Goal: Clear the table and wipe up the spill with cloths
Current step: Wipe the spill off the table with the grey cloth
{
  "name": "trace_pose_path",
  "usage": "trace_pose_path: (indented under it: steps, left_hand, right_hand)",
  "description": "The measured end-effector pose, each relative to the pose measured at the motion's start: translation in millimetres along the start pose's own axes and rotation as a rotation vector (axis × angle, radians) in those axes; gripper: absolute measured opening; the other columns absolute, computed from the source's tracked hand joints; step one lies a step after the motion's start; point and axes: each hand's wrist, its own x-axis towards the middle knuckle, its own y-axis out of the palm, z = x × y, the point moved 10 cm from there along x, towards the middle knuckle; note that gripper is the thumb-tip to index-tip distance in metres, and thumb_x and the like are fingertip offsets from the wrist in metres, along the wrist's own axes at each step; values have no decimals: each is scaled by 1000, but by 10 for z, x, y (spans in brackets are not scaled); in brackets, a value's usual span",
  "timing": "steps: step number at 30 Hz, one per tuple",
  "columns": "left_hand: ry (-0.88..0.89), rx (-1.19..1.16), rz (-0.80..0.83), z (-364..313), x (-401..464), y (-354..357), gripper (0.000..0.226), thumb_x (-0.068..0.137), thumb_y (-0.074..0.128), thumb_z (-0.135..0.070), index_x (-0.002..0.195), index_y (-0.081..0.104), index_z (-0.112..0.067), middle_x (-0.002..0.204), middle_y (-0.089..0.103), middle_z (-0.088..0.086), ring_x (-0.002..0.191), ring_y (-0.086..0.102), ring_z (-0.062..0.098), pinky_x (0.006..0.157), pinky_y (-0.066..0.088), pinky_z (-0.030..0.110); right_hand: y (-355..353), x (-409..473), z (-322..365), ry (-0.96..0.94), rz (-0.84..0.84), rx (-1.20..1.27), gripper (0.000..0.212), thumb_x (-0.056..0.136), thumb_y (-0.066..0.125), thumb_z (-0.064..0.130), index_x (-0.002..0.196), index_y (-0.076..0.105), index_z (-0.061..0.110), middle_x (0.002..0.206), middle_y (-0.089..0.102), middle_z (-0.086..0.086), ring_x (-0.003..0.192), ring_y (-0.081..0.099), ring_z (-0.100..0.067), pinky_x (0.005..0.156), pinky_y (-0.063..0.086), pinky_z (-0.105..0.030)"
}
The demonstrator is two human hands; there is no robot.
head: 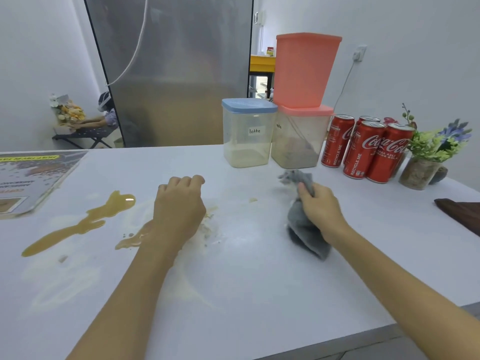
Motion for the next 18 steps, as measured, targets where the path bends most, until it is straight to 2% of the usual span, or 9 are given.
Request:
trace_pose_path:
  steps: [2,3,5,6,9,11,15,18]
  left_hand:
    - [30,-20,31,-52,-12,22,51,74,26,-2,106,65,-6,88,69,11,86,60,35,71,42,40]
    - [36,-33,76,-78,-17,75,53,75,25,-3,113,63,-8,99,68,10,95,59,34,77,41,40]
    - [25,-66,136,-72,-11,211,51,83,31,-2,126,55,-11,123,60,5,116,52,28,90,36,38]
    - [31,-79,138,-94,-11,227,49,82,34,-1,125,56,-10,125,59,5,117,53,27,91,38,38]
    - [66,-5,163,-122,3,260,46,70,34,-6,100,69,-7,102,69,9,93,68,29,71,52,38]
    - [45,35,193,-69,34,276,49,67,28,-10,93,70,-8,98,70,9,89,69,28,65,53,36]
    - [11,66,139,-12,83,153,49,71,27,-9,97,69,-5,105,69,14,93,67,32,67,53,37]
    - [-73,32,100,108,81,34,50,76,26,-11,104,67,-3,110,67,17,99,65,34,73,52,40]
  right_hand:
    - [-15,129,-277,30,0,-328,38,99,33,38,108,57,10,107,60,-10,104,52,-29,85,43,-37]
    - [38,191,-366,18,3,-478,43,98,29,40,121,53,12,123,54,-14,117,45,-34,97,40,-42]
    - [197,354,-423,3,3,-613,51,97,26,42,137,41,14,141,39,-15,132,29,-37,109,29,-48]
    - [278,445,-414,7,9,-622,53,97,25,42,139,38,12,144,35,-16,134,25,-38,111,26,-49]
    - [602,704,-254,-14,50,-643,59,97,24,45,142,33,8,148,30,-16,137,21,-36,113,23,-47]
    - [948,788,-52,-98,128,-611,56,97,23,43,140,35,9,146,34,-14,134,26,-32,110,27,-44]
    - [1687,413,534,-410,346,-506,43,100,26,36,131,47,16,132,48,-8,119,44,-25,92,38,-35]
    - [1825,68,707,-471,446,-368,40,101,31,39,123,56,17,127,57,-2,112,53,-23,88,43,-36]
